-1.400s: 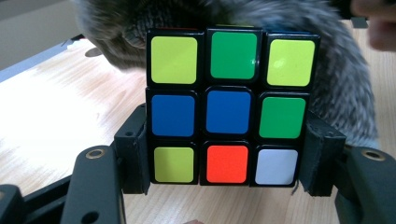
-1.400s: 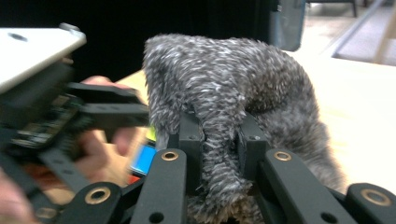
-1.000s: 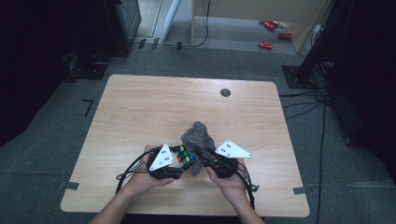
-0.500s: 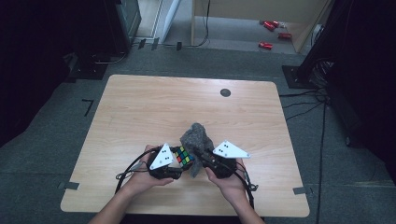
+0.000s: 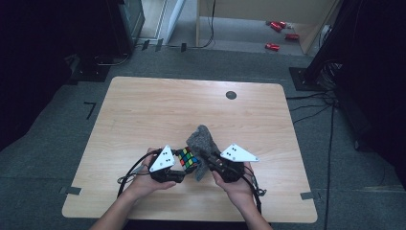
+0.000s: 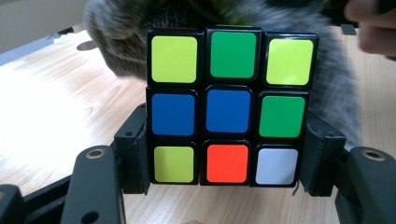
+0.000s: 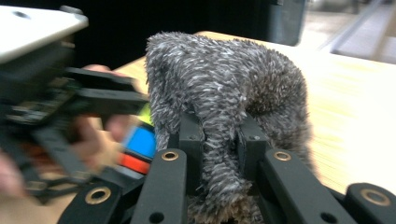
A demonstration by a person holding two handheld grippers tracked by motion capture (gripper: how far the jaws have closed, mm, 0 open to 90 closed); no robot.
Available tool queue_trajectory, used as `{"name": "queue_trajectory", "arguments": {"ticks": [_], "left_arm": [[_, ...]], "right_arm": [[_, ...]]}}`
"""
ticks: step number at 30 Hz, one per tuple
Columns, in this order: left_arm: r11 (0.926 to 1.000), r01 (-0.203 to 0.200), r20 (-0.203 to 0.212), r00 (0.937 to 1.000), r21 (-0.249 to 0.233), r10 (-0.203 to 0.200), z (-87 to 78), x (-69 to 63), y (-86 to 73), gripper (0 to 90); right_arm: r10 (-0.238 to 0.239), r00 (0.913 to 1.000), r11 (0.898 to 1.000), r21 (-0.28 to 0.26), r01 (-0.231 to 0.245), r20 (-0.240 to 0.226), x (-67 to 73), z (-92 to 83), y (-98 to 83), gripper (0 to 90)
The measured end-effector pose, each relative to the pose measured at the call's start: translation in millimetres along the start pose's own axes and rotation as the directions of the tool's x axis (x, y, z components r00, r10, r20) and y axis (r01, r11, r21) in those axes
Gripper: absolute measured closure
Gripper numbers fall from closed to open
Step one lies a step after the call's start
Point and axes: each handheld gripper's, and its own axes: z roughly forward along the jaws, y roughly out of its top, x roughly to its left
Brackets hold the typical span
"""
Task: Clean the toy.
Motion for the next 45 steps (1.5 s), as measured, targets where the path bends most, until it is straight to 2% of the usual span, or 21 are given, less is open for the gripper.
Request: {"name": "queue_trajectory", "arguments": {"ticks": [3,5,7,9,10,12,16,18,21,24,28,30,32,36,40,43,45], "left_arm": [[0.9995,0.020,-0.007,0.9998,-0.023,-0.020,-5.3,5.7,0.4,35.3],[0.9966,0.058,0.003,0.9983,-0.058,-0.058,-11.5,12.3,1.3,35.3],[0.9921,0.087,0.013,0.9962,-0.090,-0.086,-16.4,16.7,2.2,35.3],[0.9859,0.118,0.031,0.9928,-0.118,-0.115,-20.7,20.8,3.2,35.3],[0.9827,0.132,0.045,0.9908,-0.130,-0.127,-22.2,22.2,3.6,35.3],[0.9805,0.141,0.058,0.9892,-0.137,-0.135,-23.1,22.4,4.0,35.4],[0.9800,0.147,0.073,0.9877,-0.134,-0.138,-23.6,22.2,4.1,35.3],[0.9822,0.140,0.071,0.9887,-0.125,-0.132,-22.9,21.6,3.4,35.3],[0.9879,0.123,0.074,0.9905,-0.095,-0.116,-19.4,19.6,1.0,35.4],[0.9886,0.117,0.091,0.9900,-0.096,-0.108,-17.9,17.0,1.5,35.3],[0.9815,0.136,0.130,0.9844,-0.135,-0.119,-21.0,14.9,7.0,35.4],[0.9831,0.131,0.119,0.9861,-0.127,-0.117,-21.2,15.1,7.6,35.3],[0.9816,0.147,0.115,0.9844,-0.121,-0.134,-21.3,18.0,4.6,35.3],[0.9813,0.160,0.105,0.9833,-0.107,-0.148,-21.5,22.4,1.3,35.3],[0.9827,0.154,0.124,0.9823,-0.103,-0.141,-20.2,19.5,2.1,35.4],[0.9820,0.154,0.136,0.9809,-0.109,-0.139,-20.2,17.6,3.9,35.3],[0.9814,0.156,0.132,0.9812,-0.112,-0.141,-21.2,18.0,4.7,35.3]], "right_arm": [[0.025,0.9987,1.000,-0.006,-0.024,0.044,-12.8,-1.9,-5.4,77.9],[0.030,0.9974,1.000,-0.005,-0.029,0.066,-18.0,-2.9,-8.6,78.5],[0.002,0.9954,1.000,0.011,-0.003,0.095,-20.6,-1.0,-12.8,79.3],[-0.030,0.9945,0.999,0.029,0.028,0.100,-19.2,2.7,-16.8,79.6],[-0.041,0.9958,0.999,0.034,0.039,0.082,-16.8,5.2,-18.9,79.6],[-0.060,0.9982,0.998,0.031,0.060,0.009,-8.2,10.7,-22.1,79.6],[-0.128,0.9912,0.990,0.058,0.130,-0.036,4.9,19.4,-26.0,79.7],[-0.115,0.9926,0.992,0.053,0.117,-0.039,4.0,19.3,-25.3,79.8],[-0.081,0.9952,0.997,-0.007,0.080,-0.055,-3.3,10.7,-18.2,80.0],[-0.086,0.9951,0.996,-0.041,0.084,-0.049,-8.1,3.6,-13.8,80.0],[-0.091,0.9931,0.996,-0.010,0.090,-0.074,-7.1,8.3,-20.3,80.0],[-0.105,0.9897,0.994,0.014,0.107,-0.098,-2.2,13.7,-24.4,80.0],[-0.123,0.9877,0.991,0.032,0.127,-0.096,1.3,15.7,-24.6,80.0],[-0.118,0.9877,0.993,0.005,0.119,-0.102,-1.3,9.3,-18.6,80.0],[-0.118,0.9888,0.993,-0.038,0.115,-0.091,-4.3,3.4,-13.5,80.0],[-0.115,0.9884,0.993,-0.017,0.114,-0.100,-3.8,7.8,-18.2,80.0],[-0.128,0.9854,0.991,0.019,0.131,-0.112,-0.7,12.7,-22.7,80.0]]}}
